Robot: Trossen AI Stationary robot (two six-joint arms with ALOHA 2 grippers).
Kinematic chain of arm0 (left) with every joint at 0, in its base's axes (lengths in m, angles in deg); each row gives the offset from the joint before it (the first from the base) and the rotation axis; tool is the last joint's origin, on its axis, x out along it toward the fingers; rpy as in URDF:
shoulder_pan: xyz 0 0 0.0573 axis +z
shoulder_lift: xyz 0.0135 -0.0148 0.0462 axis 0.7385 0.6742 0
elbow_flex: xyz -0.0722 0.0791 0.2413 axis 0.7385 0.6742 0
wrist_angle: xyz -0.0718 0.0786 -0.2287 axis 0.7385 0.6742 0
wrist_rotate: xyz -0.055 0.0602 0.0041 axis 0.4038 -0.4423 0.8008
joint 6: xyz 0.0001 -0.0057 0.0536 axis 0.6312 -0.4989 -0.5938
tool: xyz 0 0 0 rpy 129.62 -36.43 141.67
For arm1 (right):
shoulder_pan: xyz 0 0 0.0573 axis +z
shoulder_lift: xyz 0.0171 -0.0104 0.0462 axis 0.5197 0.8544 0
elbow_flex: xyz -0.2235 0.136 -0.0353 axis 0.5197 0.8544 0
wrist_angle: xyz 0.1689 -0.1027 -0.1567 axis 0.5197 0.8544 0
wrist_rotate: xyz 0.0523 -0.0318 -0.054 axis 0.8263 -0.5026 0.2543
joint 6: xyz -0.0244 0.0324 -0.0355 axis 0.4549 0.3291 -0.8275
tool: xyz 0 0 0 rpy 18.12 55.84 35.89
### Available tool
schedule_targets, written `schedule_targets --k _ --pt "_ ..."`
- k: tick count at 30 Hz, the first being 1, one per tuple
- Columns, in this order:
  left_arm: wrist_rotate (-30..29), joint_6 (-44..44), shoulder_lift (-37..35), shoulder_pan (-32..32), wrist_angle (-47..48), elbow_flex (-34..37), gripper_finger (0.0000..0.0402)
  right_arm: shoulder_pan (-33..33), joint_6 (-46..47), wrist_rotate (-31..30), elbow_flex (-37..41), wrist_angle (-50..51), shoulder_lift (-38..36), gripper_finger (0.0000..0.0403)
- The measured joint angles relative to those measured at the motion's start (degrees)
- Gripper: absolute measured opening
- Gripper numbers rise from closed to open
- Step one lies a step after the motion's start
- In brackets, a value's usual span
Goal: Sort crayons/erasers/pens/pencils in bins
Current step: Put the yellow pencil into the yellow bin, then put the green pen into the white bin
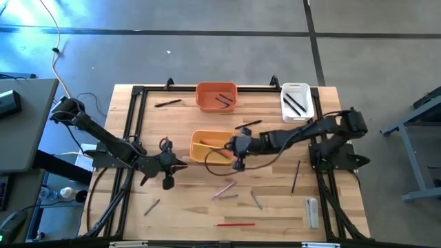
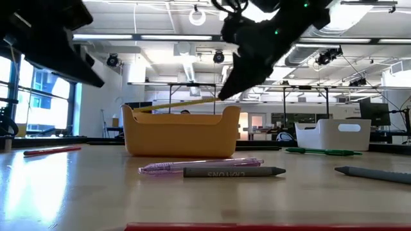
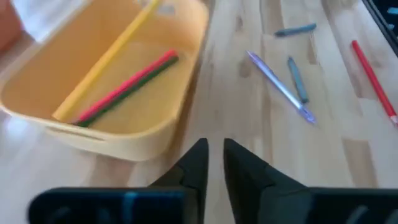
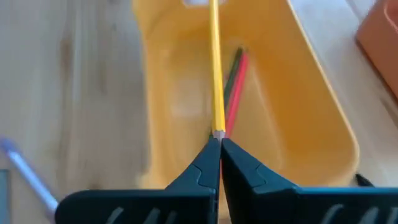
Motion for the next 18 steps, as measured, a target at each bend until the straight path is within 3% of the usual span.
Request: schedule_targets --k 5,12,18 --pt "-0.78 -1.39 -1.69 1.96 -1.89 -0.36 0.0003 -3.68 -0.96 3.64 -0.27 2.13 1.16 0.0" --pt "-0.61 -1.86 -1.63 6.84 -2.46 -0.09 0.0001 -5.1 -2.16 5.93 -0.66 1.49 3.41 0.0001" --pt "2.62 -7.36 0.27 9.22 -9.53 -0.31 0.0 -5.09 -2.22 5.53 -0.63 1.46 3.04 0.0027"
